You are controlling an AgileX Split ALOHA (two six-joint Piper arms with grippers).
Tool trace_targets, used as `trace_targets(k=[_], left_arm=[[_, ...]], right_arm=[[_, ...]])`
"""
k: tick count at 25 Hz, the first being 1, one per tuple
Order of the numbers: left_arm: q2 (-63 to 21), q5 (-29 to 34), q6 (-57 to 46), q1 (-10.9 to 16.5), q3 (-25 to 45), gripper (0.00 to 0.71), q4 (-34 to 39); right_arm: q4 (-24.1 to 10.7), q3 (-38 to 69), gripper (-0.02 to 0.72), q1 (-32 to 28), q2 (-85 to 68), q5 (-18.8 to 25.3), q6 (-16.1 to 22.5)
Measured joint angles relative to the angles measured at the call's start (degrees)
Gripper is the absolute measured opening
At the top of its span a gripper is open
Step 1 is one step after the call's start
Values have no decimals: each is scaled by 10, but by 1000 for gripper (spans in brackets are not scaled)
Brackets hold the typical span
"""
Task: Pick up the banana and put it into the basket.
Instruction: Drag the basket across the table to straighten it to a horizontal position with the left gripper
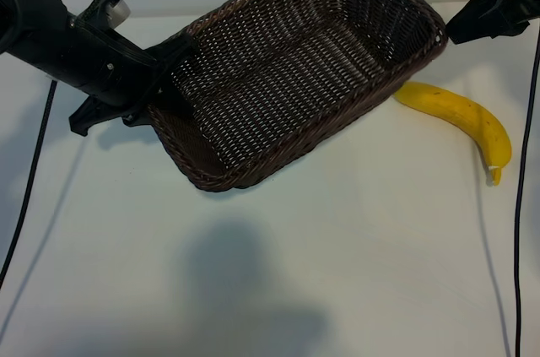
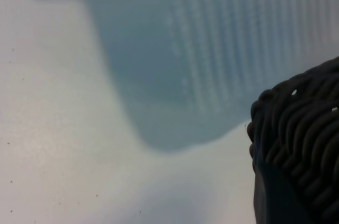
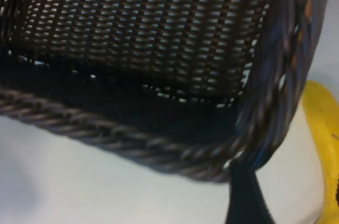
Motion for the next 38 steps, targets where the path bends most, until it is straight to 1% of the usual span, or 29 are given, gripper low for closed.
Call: trace_targets(k=[7,11,15,21,27,34,38], left_arm=[[0,46,50,0,-38,206,78],[0,66,111,0,-61,206,105],[0,74,182,0,-67,206,110],[0,82,247,0,-83,206,113],[0,99,248,0,-124,206,114],[1,123,214,1,-128,206,130],[26,130,211,1,-129,206,127]], right_arm=[[3,0,420,0,0,0,0],[5,0,420,0,0,0,0],[6,0,420,0,0,0,0],[6,0,420,0,0,0,0],[6,0,420,0,0,0,0],[6,0,420,0,0,0,1],[6,0,420,0,0,0,1]])
